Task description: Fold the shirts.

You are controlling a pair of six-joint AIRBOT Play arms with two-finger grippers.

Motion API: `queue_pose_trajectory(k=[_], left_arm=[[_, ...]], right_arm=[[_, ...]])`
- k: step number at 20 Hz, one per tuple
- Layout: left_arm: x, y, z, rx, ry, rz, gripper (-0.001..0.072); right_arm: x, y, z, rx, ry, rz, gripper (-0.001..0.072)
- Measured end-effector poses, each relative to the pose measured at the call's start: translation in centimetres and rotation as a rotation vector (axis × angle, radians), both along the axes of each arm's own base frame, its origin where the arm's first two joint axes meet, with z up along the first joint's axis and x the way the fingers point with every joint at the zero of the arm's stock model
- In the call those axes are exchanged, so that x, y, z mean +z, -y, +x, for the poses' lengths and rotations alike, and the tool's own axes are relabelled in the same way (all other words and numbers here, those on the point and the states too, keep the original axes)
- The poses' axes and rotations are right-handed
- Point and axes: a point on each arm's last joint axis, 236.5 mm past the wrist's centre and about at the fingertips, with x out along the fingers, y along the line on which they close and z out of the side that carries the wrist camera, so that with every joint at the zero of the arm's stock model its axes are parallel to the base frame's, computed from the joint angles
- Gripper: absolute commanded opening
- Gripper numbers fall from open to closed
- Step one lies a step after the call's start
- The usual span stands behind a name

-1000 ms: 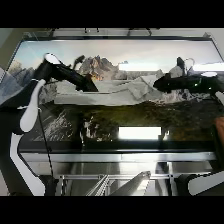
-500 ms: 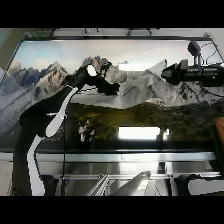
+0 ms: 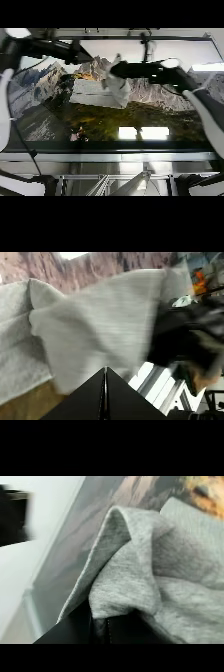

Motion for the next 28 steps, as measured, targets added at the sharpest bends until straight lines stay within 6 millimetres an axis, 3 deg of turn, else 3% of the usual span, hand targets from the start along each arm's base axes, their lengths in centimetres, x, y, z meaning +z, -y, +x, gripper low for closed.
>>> queue_pose_trajectory(k=[1, 2, 3, 4, 6, 7, 8, 9, 12, 15, 17, 18, 19, 20, 21, 24, 28], left_arm=[[0.9, -1.6, -0.6, 0.020, 0.009, -0.006, 0.0017], [1.4, -2.9, -1.2, 0.037, 0.013, -0.008, 0.0017], [1.5, -4.1, -1.8, 0.052, 0.011, -0.009, 0.0018], [1.2, -4.9, -2.3, 0.062, 0.002, -0.007, 0.0018], [0.3, -5.8, -3.4, 0.070, -0.023, -0.011, 0.0018], [-0.5, -6.1, -3.8, 0.072, -0.040, -0.013, 0.0018], [-1.4, -6.3, -4.2, 0.073, -0.062, -0.013, 0.0018], [-2.2, -6.4, -4.5, 0.075, -0.079, -0.014, 0.0018], [-3.7, -6.5, -5.3, 0.070, -0.114, -0.036, 0.0017], [-3.6, -7.0, -5.7, 0.069, -0.118, -0.072, 0.0017], [-3.3, -7.7, -5.9, 0.069, -0.113, -0.089, 0.0017], [-3.1, -8.1, -6.0, 0.070, -0.108, -0.093, 0.0018], [-2.9, -8.4, -6.1, 0.074, -0.103, -0.094, 0.0018], [-2.7, -8.7, -6.2, 0.074, -0.096, -0.097, 0.0018], [-2.4, -9.0, -6.2, 0.077, -0.088, -0.099, 0.0017], [-2.0, -9.3, -6.4, 0.076, -0.074, -0.101, 0.0018], [-1.9, -9.4, -6.5, 0.067, -0.056, -0.099, 0.0018]], right_arm=[[-1.0, -2.9, 0.4, 0.008, 0.030, -0.026, 0.0016], [-2.6, -6.0, 0.6, 0.024, 0.049, -0.055, 0.0069], [-4.2, -8.8, 0.6, 0.052, 0.056, -0.080, 0.0439], [-5.7, -11.3, 0.3, 0.085, 0.061, -0.097, 0.0655], [-8.0, -14.9, -0.7, 0.147, 0.050, -0.105, 0.0635], [-8.7, -15.9, -1.2, 0.169, 0.036, -0.100, 0.0401], [-8.8, -16.4, -1.7, 0.192, 0.026, -0.095, 0.0023], [-8.5, -16.4, -2.2, 0.218, 0.016, -0.089, 0.0027], [-6.6, -13.0, -2.3, 0.270, -0.019, -0.095, 0.0014], [-5.5, -6.0, -1.0, 0.252, -0.110, -0.152, 0.0014], [-6.3, -0.5, -0.8, 0.220, -0.199, -0.224, 0.0037], [-7.2, 1.8, -0.9, 0.201, -0.245, -0.258, 0.0254], [-8.2, 3.8, -1.2, 0.180, -0.295, -0.285, 0.0585], [-9.4, 5.6, -1.1, 0.148, -0.338, -0.306, 0.0673], [-10.6, 6.9, -1.1, 0.122, -0.374, -0.323, 0.0673], [-13.9, 9.1, -0.7, 0.052, -0.464, -0.342, 0.0673], [-17.8, 8.6, -0.6, 0.012, -0.552, -0.324, 0.0672]])
